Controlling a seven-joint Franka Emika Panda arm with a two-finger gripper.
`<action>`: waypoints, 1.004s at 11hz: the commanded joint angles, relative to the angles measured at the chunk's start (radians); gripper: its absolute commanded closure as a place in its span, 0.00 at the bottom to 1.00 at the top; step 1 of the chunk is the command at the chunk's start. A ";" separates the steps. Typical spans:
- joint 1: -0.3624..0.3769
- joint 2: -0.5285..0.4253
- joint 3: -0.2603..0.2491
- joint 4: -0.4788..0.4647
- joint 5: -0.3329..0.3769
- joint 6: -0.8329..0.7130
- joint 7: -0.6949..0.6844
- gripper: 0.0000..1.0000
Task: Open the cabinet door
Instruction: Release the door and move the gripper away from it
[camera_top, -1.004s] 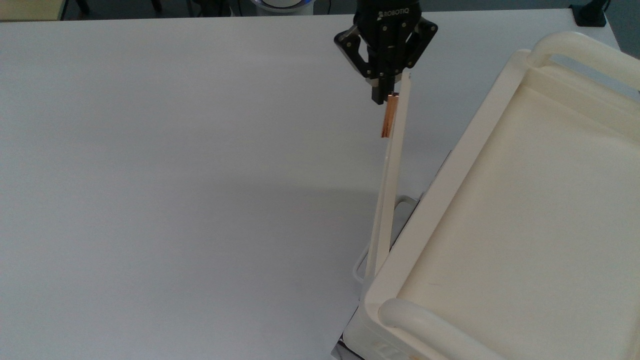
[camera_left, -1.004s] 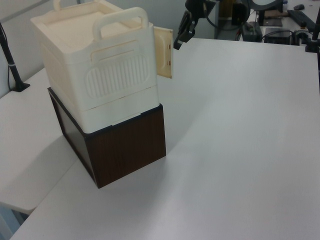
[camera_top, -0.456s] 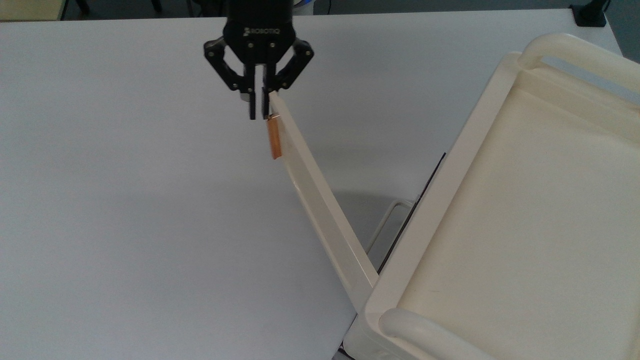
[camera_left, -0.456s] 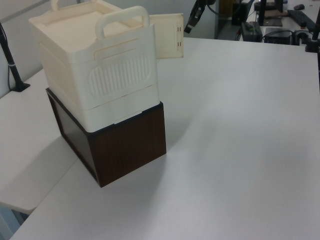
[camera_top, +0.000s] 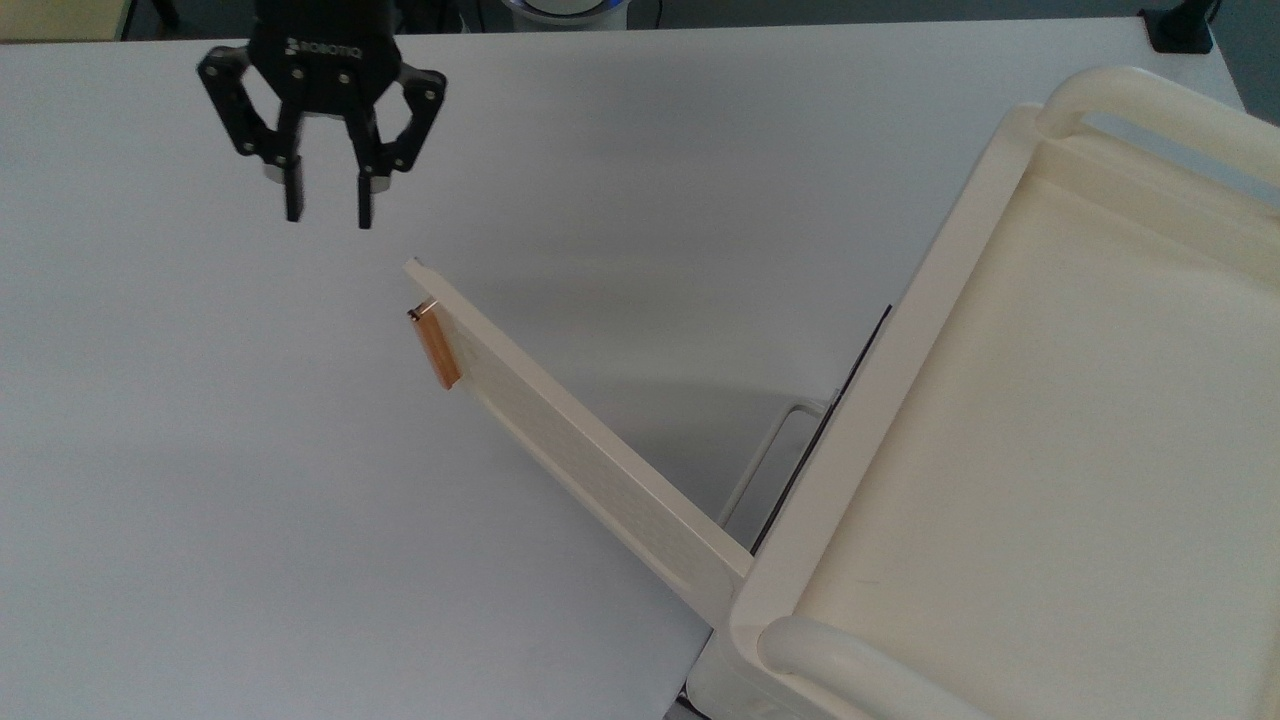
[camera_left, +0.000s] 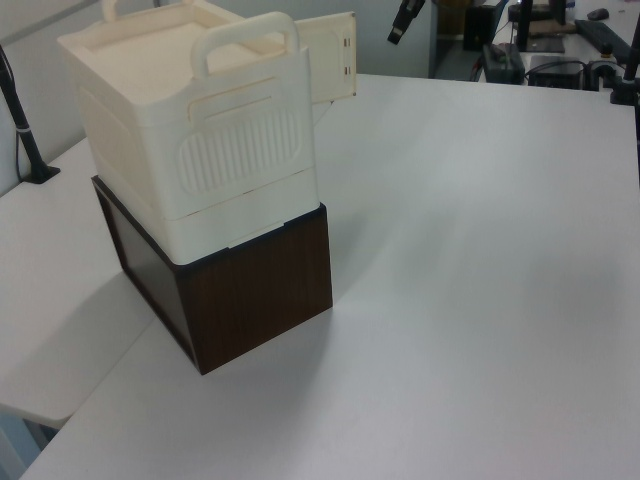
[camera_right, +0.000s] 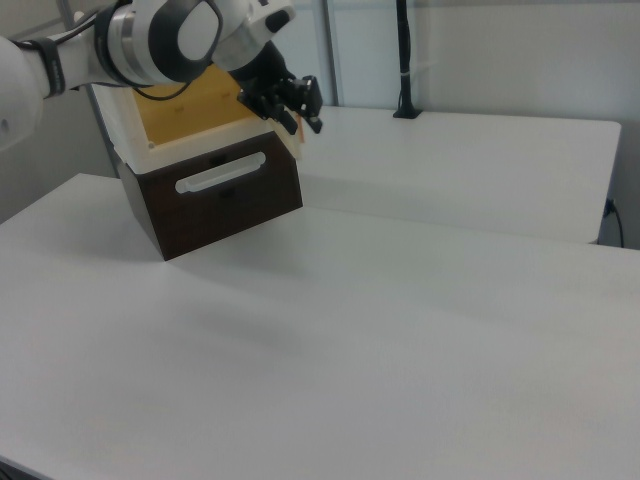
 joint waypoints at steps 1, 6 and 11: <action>-0.063 -0.002 -0.004 0.004 -0.007 0.021 -0.001 0.36; -0.108 -0.016 -0.015 -0.002 0.018 -0.001 -0.002 0.00; -0.062 -0.149 -0.021 -0.007 0.027 -0.552 0.002 0.00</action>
